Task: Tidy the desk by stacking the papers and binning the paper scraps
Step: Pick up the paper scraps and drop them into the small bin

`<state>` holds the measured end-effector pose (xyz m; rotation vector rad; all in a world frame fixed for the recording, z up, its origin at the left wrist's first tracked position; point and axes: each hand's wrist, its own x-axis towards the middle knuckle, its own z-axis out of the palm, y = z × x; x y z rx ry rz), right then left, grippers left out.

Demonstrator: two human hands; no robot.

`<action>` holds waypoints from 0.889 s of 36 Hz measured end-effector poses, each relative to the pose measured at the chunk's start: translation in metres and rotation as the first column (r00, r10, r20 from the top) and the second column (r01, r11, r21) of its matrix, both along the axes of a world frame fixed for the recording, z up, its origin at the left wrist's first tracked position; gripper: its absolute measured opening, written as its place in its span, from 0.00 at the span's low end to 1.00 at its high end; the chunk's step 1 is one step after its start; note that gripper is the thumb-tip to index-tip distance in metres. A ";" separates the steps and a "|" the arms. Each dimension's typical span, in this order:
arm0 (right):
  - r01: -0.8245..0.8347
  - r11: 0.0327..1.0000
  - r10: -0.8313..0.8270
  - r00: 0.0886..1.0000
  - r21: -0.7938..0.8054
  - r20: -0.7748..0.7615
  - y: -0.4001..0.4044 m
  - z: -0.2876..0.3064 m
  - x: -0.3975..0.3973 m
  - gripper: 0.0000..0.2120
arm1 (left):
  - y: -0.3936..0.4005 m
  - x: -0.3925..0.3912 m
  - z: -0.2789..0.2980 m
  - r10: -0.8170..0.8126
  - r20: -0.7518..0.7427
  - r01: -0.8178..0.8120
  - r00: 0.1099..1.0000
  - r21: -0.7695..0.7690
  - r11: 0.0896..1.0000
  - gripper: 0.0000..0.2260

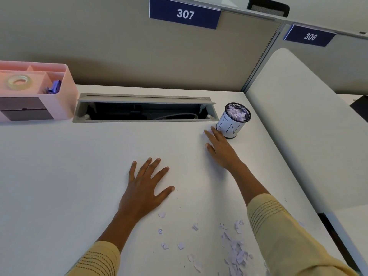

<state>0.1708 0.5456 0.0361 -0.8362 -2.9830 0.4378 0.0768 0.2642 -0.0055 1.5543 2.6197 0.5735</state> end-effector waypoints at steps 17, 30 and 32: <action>0.362 0.908 -0.413 0.860 -0.212 -0.300 -0.016 0.016 0.037 0.19 | 0.000 0.000 0.001 0.006 0.009 -0.006 1.000 -0.017 1.000 0.30; 0.137 0.966 -0.195 0.943 -0.217 -0.271 -0.046 0.015 0.005 0.18 | 0.001 0.000 0.001 0.006 0.003 -0.006 1.000 -0.020 1.000 0.31; 0.024 0.989 -0.055 0.978 -0.149 -0.203 -0.047 0.012 0.008 0.21 | 0.001 0.000 0.001 0.006 0.005 -0.006 1.000 -0.016 1.000 0.30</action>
